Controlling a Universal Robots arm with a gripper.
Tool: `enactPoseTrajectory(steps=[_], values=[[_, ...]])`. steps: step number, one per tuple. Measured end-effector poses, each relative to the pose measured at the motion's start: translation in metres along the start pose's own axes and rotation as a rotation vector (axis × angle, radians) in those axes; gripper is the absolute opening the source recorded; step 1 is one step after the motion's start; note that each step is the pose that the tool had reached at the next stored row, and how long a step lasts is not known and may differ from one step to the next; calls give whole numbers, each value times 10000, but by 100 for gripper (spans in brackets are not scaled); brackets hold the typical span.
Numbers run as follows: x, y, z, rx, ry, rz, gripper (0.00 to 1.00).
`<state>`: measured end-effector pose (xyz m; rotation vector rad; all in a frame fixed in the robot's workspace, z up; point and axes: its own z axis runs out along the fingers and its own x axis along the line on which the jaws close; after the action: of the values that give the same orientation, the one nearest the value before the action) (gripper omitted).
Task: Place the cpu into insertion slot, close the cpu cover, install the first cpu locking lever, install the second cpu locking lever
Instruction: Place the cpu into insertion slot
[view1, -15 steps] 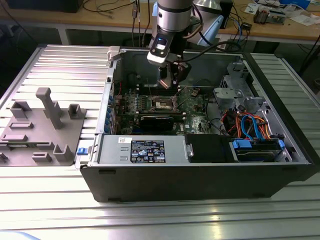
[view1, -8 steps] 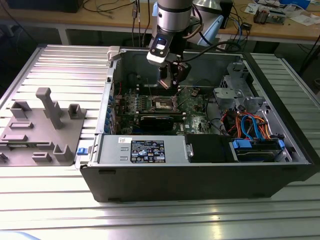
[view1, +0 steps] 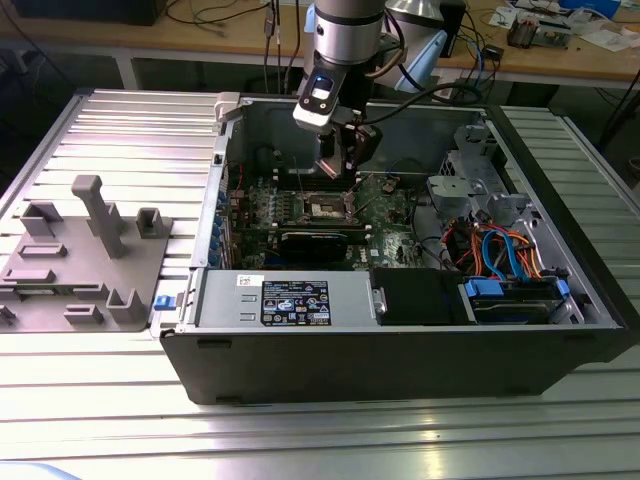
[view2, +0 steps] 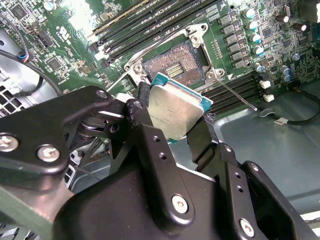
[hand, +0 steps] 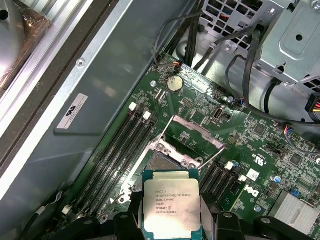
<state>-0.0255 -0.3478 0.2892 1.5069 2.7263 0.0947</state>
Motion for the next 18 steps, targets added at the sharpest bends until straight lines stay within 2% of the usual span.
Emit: enactPoseTrajectory(steps=[18], values=[[0, 0, 4, 11, -35, 232, 54]])
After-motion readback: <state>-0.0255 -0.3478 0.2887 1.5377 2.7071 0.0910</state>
